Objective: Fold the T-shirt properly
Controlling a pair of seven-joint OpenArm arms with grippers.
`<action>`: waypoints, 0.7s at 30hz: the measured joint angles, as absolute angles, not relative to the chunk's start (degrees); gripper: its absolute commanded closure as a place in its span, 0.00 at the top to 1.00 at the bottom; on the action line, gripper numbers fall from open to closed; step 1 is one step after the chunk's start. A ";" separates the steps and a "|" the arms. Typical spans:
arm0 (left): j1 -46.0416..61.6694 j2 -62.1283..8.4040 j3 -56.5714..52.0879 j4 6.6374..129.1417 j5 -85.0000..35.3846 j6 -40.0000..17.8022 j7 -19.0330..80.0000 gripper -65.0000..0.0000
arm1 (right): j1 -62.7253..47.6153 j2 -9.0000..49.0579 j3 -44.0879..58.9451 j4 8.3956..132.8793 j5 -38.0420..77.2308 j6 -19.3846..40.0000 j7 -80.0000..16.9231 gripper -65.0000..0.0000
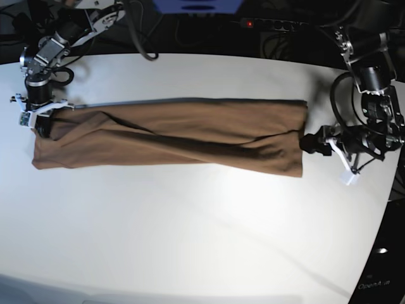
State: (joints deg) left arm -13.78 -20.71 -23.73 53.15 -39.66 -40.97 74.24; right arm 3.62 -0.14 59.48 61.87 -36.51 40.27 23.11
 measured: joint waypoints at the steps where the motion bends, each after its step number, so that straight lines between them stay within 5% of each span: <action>1: -13.23 -20.56 -23.73 53.15 -40.47 -41.19 73.63 0.53 | 3.62 -0.14 59.48 61.87 -36.51 40.29 23.11 0.01; 21: -8.84 -18.87 -21.96 53.36 -47.79 -42.26 71.42 0.53 | 2.94 -0.14 59.48 61.98 -36.47 40.29 23.55 0.01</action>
State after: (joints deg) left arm -8.84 -18.87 -21.96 53.36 -47.79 -42.26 71.42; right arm 2.94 -0.14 59.48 61.98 -36.47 40.29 23.55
